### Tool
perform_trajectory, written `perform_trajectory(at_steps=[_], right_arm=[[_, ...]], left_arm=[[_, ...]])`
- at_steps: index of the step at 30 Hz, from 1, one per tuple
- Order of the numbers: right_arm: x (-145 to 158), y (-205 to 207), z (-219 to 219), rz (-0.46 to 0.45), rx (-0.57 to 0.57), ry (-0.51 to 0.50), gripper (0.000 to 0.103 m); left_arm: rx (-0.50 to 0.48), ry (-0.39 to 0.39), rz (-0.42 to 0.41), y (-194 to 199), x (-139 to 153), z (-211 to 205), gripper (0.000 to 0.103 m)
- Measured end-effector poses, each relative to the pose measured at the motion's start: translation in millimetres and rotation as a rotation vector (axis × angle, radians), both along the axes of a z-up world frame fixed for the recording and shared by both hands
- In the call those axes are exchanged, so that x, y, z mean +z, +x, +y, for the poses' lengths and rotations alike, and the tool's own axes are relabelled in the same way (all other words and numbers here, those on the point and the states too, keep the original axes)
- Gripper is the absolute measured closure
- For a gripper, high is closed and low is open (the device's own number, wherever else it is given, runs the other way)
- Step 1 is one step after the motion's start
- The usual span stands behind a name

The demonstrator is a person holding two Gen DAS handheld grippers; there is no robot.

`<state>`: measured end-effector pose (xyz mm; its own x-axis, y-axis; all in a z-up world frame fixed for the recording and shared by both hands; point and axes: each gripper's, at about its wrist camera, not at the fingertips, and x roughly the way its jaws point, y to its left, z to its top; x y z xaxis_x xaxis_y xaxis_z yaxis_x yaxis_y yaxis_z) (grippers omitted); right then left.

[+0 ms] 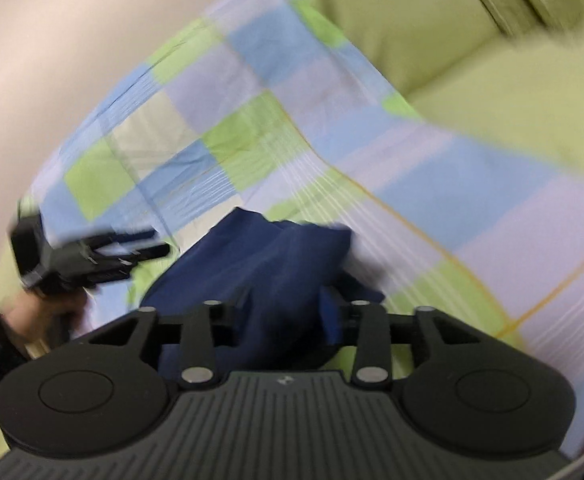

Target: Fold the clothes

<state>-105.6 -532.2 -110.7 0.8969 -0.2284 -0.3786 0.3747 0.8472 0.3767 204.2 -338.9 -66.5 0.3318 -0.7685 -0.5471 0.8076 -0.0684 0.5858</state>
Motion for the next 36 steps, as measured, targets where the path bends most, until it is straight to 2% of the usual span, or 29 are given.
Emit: perform_trajectory(at_steps=[2, 6, 9, 10, 13, 16, 20, 23, 25, 29, 32, 33, 36], right_arm=[[17.8, 6.4, 48.0, 0.097, 0.095, -0.251, 0.061], [17.6, 29.0, 131.9, 0.214, 0.28, -0.565, 0.061], [3.8, 51.5, 175.0, 0.304, 0.35, -0.755, 0.061], [-5.8, 63.4, 189.7, 0.351, 0.372, -0.84, 0.061], [-25.5, 85.9, 207.1, 0.443, 0.388, -0.985, 0.061], [-39.0, 100.0, 207.2, 0.515, 0.385, -1.052, 0.061], [-38.3, 101.3, 199.8, 0.563, 0.387, -1.117, 0.061], [-40.6, 103.8, 196.2, 0.603, 0.394, -1.152, 0.056], [-46.0, 112.4, 196.6, 0.644, 0.407, -1.164, 0.047], [-55.9, 127.8, 200.1, 0.694, 0.389, -1.182, 0.045], [-53.0, 126.8, 193.3, 0.689, 0.358, -1.141, 0.046], [-49.6, 123.9, 191.3, 0.686, 0.344, -1.133, 0.048], [-46.9, 120.6, 187.2, 0.693, 0.332, -1.13, 0.049]], left_arm=[[-0.09, 0.067, -0.149, -18.7, -13.1, 20.4, 0.035], [-0.259, 0.186, -0.463, -49.7, -56.4, 49.2, 0.035], [-0.33, 0.172, -0.535, -58.3, -73.9, 48.5, 0.035], [-0.344, 0.161, -0.54, -58.9, -77.1, 46.0, 0.035], [-0.38, 0.151, -0.537, -55.4, -86.2, 34.2, 0.03], [-0.41, 0.14, -0.52, -45.1, -92.6, 25.0, 0.026], [-0.384, 0.104, -0.442, -33.0, -90.2, 18.0, 0.025], [-0.418, 0.104, -0.501, -33.3, -102.8, 12.5, 0.025], [-0.446, 0.101, -0.53, -31.2, -105.4, 8.2, 0.021], [-0.494, 0.117, -0.561, -26.4, -104.1, 1.9, 0.019], [-0.509, 0.151, -0.552, -23.8, -99.5, -1.8, 0.026], [-0.515, 0.16, -0.559, -23.6, -100.2, -2.6, 0.032], [-0.524, 0.191, -0.58, -23.8, -105.3, -6.7, 0.038]])
